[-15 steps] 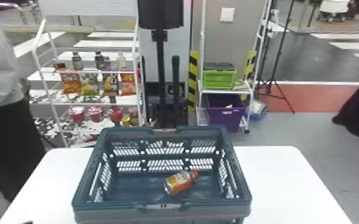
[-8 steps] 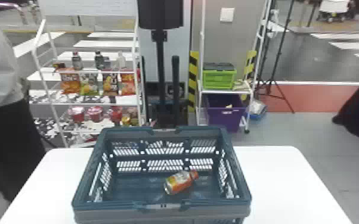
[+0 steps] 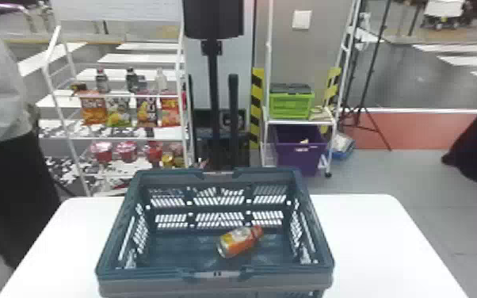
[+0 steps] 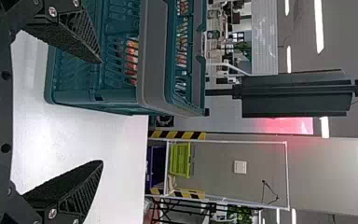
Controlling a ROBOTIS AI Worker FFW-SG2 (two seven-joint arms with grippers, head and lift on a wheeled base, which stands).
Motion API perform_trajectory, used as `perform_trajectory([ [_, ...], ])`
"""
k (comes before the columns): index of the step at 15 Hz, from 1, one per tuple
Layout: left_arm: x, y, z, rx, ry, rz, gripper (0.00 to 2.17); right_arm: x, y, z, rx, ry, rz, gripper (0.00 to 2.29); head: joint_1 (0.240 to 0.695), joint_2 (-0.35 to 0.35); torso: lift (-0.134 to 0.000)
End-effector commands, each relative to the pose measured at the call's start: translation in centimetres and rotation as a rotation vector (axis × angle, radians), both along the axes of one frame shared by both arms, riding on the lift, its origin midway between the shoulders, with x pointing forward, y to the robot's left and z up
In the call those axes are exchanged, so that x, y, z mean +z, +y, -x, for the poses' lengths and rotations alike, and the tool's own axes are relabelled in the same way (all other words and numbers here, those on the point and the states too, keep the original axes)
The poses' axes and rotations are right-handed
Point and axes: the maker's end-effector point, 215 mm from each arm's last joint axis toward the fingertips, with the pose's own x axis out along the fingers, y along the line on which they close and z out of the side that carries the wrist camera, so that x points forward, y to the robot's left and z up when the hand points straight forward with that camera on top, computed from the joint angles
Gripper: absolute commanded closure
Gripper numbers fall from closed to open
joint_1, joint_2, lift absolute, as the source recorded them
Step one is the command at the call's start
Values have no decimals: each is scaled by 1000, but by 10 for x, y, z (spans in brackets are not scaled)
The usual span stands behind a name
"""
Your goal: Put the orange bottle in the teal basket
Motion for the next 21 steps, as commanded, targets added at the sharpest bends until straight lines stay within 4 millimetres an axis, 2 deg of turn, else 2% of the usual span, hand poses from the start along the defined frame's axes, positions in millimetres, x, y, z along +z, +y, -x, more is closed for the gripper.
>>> perform_trajectory([
  [1,-6,-7,-2,0,22,17,134,1,2,0,4,-3,2,127,499,0,0],
  [4,-16,-16,-5,8,58,45,140,2,3,0,6,-4,1,127,499,0,0],
  [11,-13,-15,-6,12,52,49,140,7,3,1,8,-10,2,127,499,0,0],
  [16,-18,-20,-7,15,71,59,144,12,-1,1,7,-29,4,127,499,0,0],
  [17,-26,-23,-8,15,101,67,144,14,-3,0,6,-33,6,127,499,0,0],
  [21,-25,-25,-9,11,98,69,144,11,-3,1,8,-29,7,127,499,0,0],
])
